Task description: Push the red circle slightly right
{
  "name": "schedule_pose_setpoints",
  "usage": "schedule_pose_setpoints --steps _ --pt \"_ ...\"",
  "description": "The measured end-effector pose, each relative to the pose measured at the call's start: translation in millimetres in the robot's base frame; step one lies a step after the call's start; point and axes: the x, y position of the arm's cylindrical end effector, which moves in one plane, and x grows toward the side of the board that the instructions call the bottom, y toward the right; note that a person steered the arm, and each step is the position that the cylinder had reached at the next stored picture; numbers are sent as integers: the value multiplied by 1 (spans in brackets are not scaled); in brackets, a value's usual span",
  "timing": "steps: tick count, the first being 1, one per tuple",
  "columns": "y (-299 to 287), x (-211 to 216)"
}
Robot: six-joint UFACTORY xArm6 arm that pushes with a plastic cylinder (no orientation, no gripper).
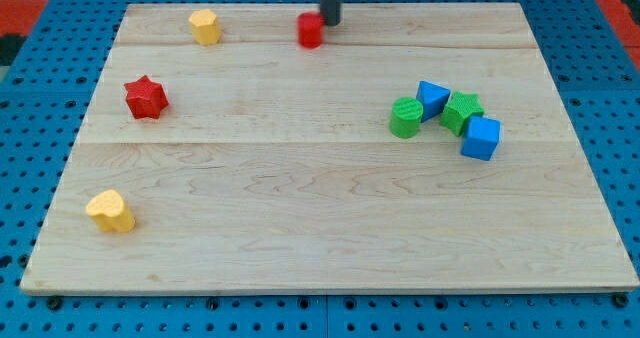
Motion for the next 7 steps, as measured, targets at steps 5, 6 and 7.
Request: schedule_pose_setpoints --steps 5,6,7 --pt "42 101" --pt "14 74" --pt "51 69"
